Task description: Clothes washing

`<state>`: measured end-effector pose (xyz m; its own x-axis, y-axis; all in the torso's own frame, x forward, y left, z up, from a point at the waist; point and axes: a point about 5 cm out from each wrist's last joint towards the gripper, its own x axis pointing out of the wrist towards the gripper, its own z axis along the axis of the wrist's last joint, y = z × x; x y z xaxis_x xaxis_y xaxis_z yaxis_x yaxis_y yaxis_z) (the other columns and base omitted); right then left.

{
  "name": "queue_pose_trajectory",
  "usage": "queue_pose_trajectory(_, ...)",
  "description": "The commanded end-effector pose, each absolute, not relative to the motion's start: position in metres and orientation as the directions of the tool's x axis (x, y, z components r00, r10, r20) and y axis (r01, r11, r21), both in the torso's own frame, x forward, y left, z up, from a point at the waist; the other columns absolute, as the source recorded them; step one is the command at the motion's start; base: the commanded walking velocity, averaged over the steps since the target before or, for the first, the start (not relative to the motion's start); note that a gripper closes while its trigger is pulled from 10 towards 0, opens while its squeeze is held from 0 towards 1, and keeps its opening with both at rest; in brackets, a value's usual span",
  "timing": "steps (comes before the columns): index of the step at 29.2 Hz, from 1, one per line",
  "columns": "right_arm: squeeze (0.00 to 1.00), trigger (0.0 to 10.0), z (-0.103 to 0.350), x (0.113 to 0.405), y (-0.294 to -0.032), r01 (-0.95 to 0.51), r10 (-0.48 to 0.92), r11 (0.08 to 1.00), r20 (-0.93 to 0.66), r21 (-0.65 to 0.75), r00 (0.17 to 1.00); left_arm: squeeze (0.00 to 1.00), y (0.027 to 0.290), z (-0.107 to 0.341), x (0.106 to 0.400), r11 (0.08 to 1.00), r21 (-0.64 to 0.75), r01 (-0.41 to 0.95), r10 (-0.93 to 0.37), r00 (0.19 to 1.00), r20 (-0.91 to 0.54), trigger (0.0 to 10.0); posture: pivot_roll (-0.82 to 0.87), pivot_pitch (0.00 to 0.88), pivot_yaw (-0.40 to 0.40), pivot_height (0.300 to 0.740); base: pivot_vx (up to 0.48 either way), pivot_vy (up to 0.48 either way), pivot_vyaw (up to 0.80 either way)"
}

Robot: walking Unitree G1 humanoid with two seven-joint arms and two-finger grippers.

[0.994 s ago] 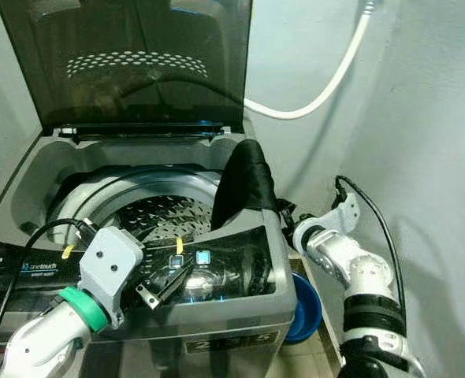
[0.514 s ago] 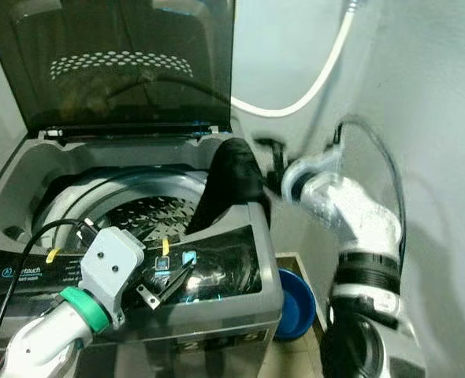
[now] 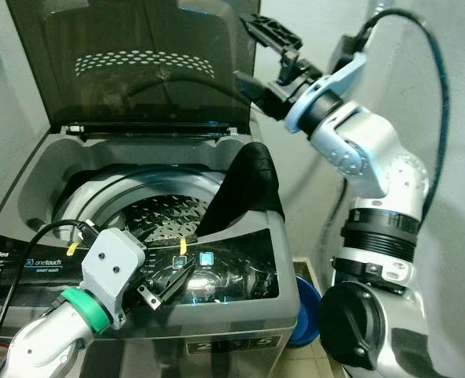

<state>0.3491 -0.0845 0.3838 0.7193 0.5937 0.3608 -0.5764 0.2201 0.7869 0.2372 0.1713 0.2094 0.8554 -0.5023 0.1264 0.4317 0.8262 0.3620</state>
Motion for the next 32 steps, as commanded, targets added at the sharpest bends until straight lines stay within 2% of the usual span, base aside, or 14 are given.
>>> queue_pose_trajectory(1, 0.0, 10.0, 0.365, 0.363, -0.093, -0.522, 0.503, 0.497, 0.261, 0.693, 0.824, 0.0, 0.172, 0.205, 0.238, 0.828, 0.361, 0.429, -0.496, 0.861, 0.113, 10.0, 0.11, 0.039, 0.017, 0.74, 0.0, 0.0, 0.0)
queue_pose_trajectory(2, 0.0, 10.0, 0.353, 0.374, -0.107, -0.432, 0.371, 0.712, 0.225, 0.554, 0.901, 0.0, 0.173, 0.205, 0.24, 0.831, 0.372, 0.414, -0.484, 0.868, 0.115, 10.0, 0.1, 0.04, 0.016, 0.74, 0.0, 0.0, 0.0)
queue_pose_trajectory(4, 0.0, 10.0, 0.353, 0.374, -0.107, -0.432, 0.371, 0.712, 0.225, 0.554, 0.901, 0.0, 0.173, 0.205, 0.24, 0.831, 0.372, 0.414, -0.484, 0.868, 0.115, 10.0, 0.1, 0.04, 0.016, 0.74, 0.0, 0.0, 0.0)
queue_pose_trajectory(5, 0.0, 10.0, 0.346, 0.379, -0.117, -0.363, 0.279, 0.829, 0.247, 0.426, 0.928, 0.0, 0.174, 0.206, 0.243, 0.84, 0.381, 0.386, -0.46, 0.879, 0.123, 10.0, 0.1, 0.039, 0.01, 0.74, 0.0, 0.0, 0.0)
queue_pose_trajectory(7, 0.0, 10.0, 0.317, 0.387, -0.124, -0.268, 0.21, 0.922, 0.221, 0.279, 0.952, 0.0, 0.178, 0.209, 0.248, 0.858, 0.389, 0.336, -0.417, 0.898, 0.144, 10.0, 0.11, 0.039, -0.003, 0.74, 0.0, 0.0, 0.0)
queue_pose_trajectory(12, 0.0, 10.0, 0.289, 0.393, -0.13, -0.202, 0.164, 0.922, 0.139, 0.329, 0.977, 0.0, 0.18, 0.21, 0.248, 0.865, 0.386, 0.319, -0.402, 0.903, 0.154, 10.0, 0.11, 0.04, -0.01, 0.74, 0.0, 0.0, 0.0)
queue_pose_trajectory(14, 0.0, 10.0, 0.28, 0.396, -0.136, -0.165, 0.136, 0.864, 0.095, 0.475, 0.986, 0.0, 0.18, 0.21, 0.247, 0.868, 0.384, 0.315, -0.398, 0.904, 0.156, 10.0, 0.11, 0.042, -0.012, 0.74, 0.0, 0.0, 0.0)
queue_pose_trajectory(16, 0.0, 10.0, 0.279, 0.397, -0.141, -0.152, 0.114, 0.849, 0.105, 0.505, 0.988, 0.0, 0.181, 0.21, 0.247, 0.87, 0.381, 0.313, -0.395, 0.905, 0.157, 10.0, 0.11, 0.042, -0.012, 0.74, 0.0, 0.0, 0.0)
queue_pose_trajectory(18, 0.0, 10.0, 0.273, 0.402, -0.15, -0.114, 0.066, 0.929, 0.145, 0.353, 0.987, 0.0, 0.181, 0.209, 0.246, 0.871, 0.378, 0.313, -0.394, 0.906, 0.157, 10.0, 0.11, 0.044, -0.009, 0.74, 0.0, 0.0, 0.0)
queue_pose_trajectory(19, 0.0, 10.0, 0.273, 0.402, -0.15, -0.114, 0.066, 0.929, 0.145, 0.353, 0.987, 0.0, 0.181, 0.209, 0.246, 0.871, 0.378, 0.313, -0.394, 0.906, 0.157, 10.0, 0.11, 0.044, -0.009, 0.74, 0.0, 0.0, 0.0)
queue_pose_trajectory(23, 0.0, 10.0, 0.25, 0.404, -0.151, -0.087, 0.073, 0.99, 0.123, 0.114, 0.99, 0.0, 0.18, 0.208, 0.246, 0.871, 0.377, 0.315, -0.395, 0.906, 0.155, 10.0, 0.11, 0.045, -0.006, 0.74, 0.0, 0.0, 0.0)
queue_pose_trajectory(26, 0.0, 10.0, 0.222, 0.404, -0.148, -0.092, 0.093, 0.989, -0.002, 0.113, 0.996, 0.0, 0.18, 0.208, 0.246, 0.871, 0.377, 0.316, -0.396, 0.906, 0.153, 10.0, 0.11, 0.045, -0.005, 0.74, 0.0, 0.0, 0.0)
queue_pose_trajectory(30, 0.0, 10.0, 0.2, 0.401, -0.146, -0.062, 0.096, 0.968, -0.132, 0.242, 0.987, 0.0, 0.18, 0.208, 0.246, 0.87, 0.376, 0.319, -0.397, 0.905, 0.151, 10.0, 0.12, 0.046, -0.004, 0.74, 0.0, 0.0, 0.0)
queue_pose_trajectory(32, 0.0, 10.0, 0.181, 0.397, -0.137, 0.029, 0.16, 0.817, -0.275, 0.576, 0.948, 0.0, 0.181, 0.208, 0.246, 0.869, 0.375, 0.322, -0.399, 0.905, 0.149, 10.0, 0.12, 0.048, -0.001, 0.74, 0.0, 0.0, 0.0)
